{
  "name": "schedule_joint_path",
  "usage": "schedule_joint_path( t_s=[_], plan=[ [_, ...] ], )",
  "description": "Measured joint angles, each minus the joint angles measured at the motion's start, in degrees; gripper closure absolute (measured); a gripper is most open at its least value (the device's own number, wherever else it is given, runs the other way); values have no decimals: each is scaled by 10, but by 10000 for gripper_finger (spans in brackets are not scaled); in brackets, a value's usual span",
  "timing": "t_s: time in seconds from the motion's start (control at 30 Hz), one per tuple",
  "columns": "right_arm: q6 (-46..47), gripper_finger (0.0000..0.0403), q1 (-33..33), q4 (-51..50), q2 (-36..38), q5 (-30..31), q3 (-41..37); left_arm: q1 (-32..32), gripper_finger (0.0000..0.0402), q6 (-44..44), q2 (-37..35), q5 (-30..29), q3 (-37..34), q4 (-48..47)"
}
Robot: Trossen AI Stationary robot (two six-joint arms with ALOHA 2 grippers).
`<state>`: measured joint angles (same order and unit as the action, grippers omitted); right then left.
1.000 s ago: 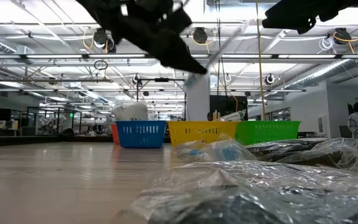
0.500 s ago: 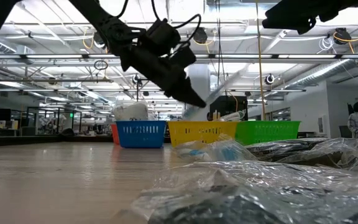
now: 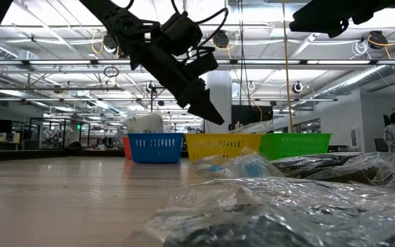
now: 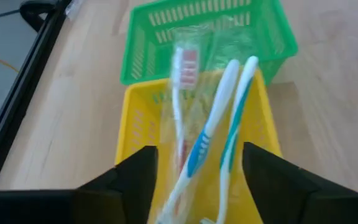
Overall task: Pick & Place Travel size toiletries
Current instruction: Put the blue toothbrush into the yellow basket
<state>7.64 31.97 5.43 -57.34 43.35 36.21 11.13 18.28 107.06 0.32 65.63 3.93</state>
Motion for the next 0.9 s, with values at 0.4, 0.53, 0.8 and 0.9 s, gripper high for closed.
schedule_joint_path(
  t_s=[0.4,0.53,0.8,0.9],
  plan=[
    [0,232,0,0,0,0,0,-132,149,6,-78,57,1,-101],
    [0,232,0,0,0,0,0,-184,156,7,-56,82,1,-111],
    [0,232,0,2,0,0,0,-223,157,39,27,66,0,-85],
    [2,232,0,3,0,0,0,-221,163,40,47,69,1,-71]
  ],
)
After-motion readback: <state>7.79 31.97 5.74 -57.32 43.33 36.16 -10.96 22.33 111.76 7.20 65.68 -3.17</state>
